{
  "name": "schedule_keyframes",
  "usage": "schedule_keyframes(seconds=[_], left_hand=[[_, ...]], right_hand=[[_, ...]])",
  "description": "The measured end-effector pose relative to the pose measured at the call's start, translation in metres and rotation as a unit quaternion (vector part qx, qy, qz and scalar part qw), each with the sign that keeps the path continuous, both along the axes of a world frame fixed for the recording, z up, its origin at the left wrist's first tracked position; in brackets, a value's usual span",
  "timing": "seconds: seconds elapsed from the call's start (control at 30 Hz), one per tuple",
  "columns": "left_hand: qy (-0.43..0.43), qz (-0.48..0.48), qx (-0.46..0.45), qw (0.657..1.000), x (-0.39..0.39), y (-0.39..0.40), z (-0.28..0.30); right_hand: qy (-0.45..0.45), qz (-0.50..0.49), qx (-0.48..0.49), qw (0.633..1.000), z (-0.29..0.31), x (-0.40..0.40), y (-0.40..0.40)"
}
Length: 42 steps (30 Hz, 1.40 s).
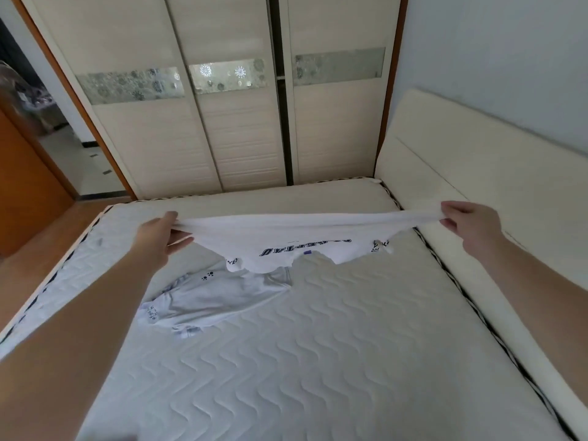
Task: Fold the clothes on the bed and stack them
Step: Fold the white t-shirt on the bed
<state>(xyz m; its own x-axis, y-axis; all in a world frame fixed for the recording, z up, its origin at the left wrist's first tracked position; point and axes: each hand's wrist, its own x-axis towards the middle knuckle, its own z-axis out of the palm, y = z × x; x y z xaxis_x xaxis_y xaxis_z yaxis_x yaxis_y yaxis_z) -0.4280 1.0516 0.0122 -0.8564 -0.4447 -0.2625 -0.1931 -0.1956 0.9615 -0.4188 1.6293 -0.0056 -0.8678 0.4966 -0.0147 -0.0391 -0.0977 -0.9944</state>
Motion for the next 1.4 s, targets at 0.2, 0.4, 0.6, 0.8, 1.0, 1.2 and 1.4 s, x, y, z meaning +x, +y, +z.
schedule_keyframes(seconds=[0.2, 0.4, 0.6, 0.8, 1.0, 1.2, 1.4], left_hand=[[-0.096, -0.029, -0.008, 0.995, 0.107, 0.014, -0.158], [-0.195, 0.01, -0.01, 0.981, 0.203, 0.036, -0.269], [-0.253, 0.038, -0.02, 0.966, 0.285, 0.052, -0.345], [-0.287, 0.092, 0.003, 0.953, 0.36, 0.05, -0.404], [-0.334, 0.102, 0.009, 0.937, 0.426, 0.044, -0.465], [-0.365, 0.076, -0.001, 0.928, 0.474, 0.038, -0.516], [-0.427, 0.035, -0.041, 0.903, 0.515, 0.02, -0.545]], right_hand=[[-0.122, 0.008, 0.018, 0.992, -0.154, 0.082, 0.005], [-0.263, 0.018, 0.035, 0.964, -0.293, 0.178, 0.025], [-0.356, 0.016, 0.046, 0.933, -0.372, 0.27, 0.034], [-0.379, -0.007, 0.033, 0.925, -0.419, 0.338, 0.032], [-0.394, -0.031, 0.038, 0.918, -0.463, 0.396, 0.024], [-0.441, -0.052, 0.045, 0.895, -0.504, 0.445, 0.018], [-0.492, -0.069, 0.068, 0.865, -0.529, 0.486, 0.01]])
